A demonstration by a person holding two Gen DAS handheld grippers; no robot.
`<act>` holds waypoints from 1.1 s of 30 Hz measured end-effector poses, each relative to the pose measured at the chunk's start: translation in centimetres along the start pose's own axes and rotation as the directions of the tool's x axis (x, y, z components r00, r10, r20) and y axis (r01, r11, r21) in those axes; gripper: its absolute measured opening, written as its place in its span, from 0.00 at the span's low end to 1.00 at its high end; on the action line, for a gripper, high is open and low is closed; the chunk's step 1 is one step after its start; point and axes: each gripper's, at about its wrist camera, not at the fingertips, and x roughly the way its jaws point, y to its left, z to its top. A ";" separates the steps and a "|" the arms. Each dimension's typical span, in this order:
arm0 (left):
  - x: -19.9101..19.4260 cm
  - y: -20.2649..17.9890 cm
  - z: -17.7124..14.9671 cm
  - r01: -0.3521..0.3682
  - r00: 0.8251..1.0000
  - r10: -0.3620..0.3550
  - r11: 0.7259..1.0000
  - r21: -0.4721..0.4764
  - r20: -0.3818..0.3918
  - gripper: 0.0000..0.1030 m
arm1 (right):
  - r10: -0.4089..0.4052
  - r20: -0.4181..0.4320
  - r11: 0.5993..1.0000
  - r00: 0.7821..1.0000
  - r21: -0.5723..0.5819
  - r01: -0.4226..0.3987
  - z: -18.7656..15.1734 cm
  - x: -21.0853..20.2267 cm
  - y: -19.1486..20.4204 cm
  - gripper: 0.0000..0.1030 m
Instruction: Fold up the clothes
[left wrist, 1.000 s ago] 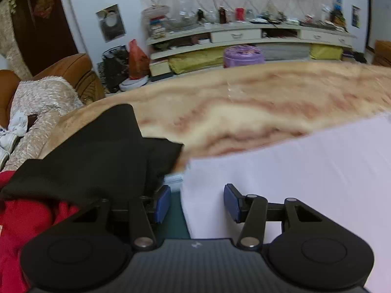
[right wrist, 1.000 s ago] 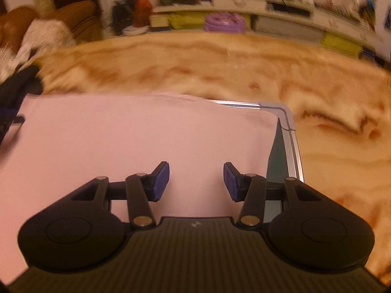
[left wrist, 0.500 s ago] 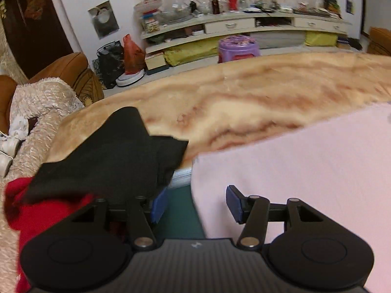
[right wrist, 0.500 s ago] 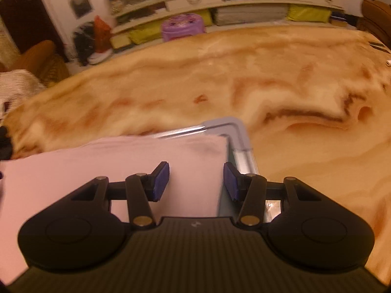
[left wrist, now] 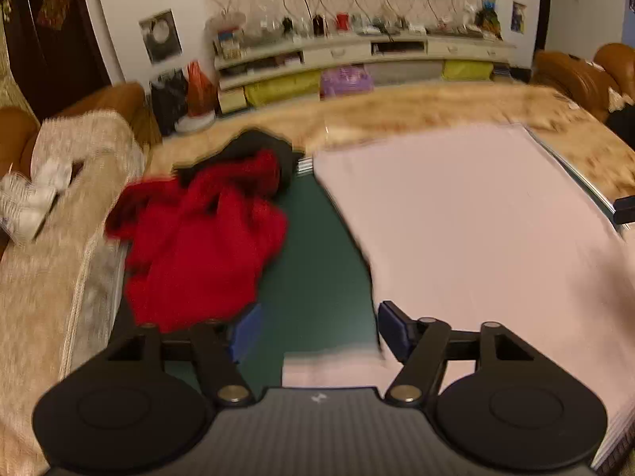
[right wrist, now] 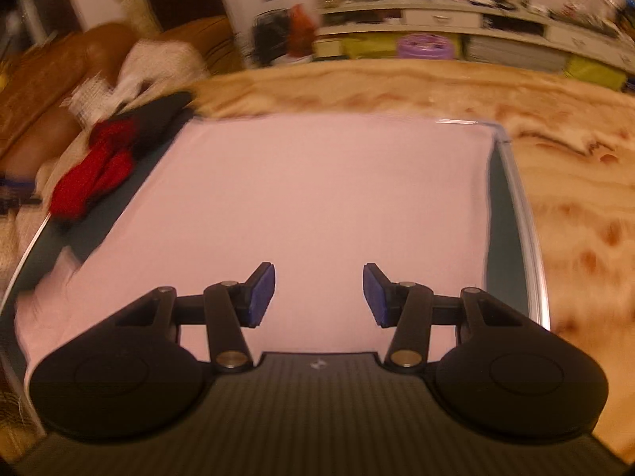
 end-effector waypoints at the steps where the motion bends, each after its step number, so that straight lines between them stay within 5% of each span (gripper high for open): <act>1: -1.3 -0.1 -1.8 0.006 1.000 -0.006 1.000 -0.001 -0.015 0.69 | 0.013 -0.003 1.000 1.000 -0.008 -0.013 -1.5 -0.8 1.5 0.55; 6: -1.7 -1.0 -10.0 0.054 0.992 -0.068 0.990 -0.130 -0.102 0.61 | 0.016 -0.002 0.995 1.000 -0.102 -0.016 -9.4 -1.6 11.1 0.55; 11: -0.3 -3.6 -12.8 0.067 0.988 -0.084 0.989 -0.131 -0.129 0.53 | 0.103 -0.063 0.983 0.993 -0.147 -0.111 -13.5 -0.6 21.1 0.55; 15: 1.7 -4.3 -13.9 0.017 0.984 -0.040 0.991 -0.132 -0.172 0.52 | 0.175 -0.117 0.967 0.978 -0.168 -0.193 -13.7 -0.2 25.7 0.55; 26: 3.0 0.1 -14.4 -0.119 0.981 0.081 0.968 -0.220 -0.176 0.44 | 0.201 -0.227 0.899 0.953 -0.344 -0.271 -13.6 0.7 30.6 0.55; 28: 3.8 1.4 -14.6 -0.119 0.979 0.067 0.955 -0.273 -0.193 0.48 | 0.189 -0.233 0.884 0.954 -0.382 -0.268 -13.8 1.0 31.2 0.55; 29: 4.0 2.0 -14.8 -0.108 0.978 0.043 0.940 -0.323 -0.203 0.64 | 0.184 -0.236 0.875 0.954 -0.403 -0.268 -13.9 1.1 31.6 0.55; 31: 3.5 2.9 -15.7 -0.102 0.979 0.018 0.906 -0.410 -0.204 0.78 | 0.170 -0.225 0.866 0.959 -0.430 -0.254 -13.9 1.2 31.8 0.55; 33: 3.1 3.5 -16.6 -0.091 0.984 0.008 0.885 -0.457 -0.181 0.78 | 0.163 -0.219 0.862 0.962 -0.443 -0.247 -13.9 1.4 31.9 0.55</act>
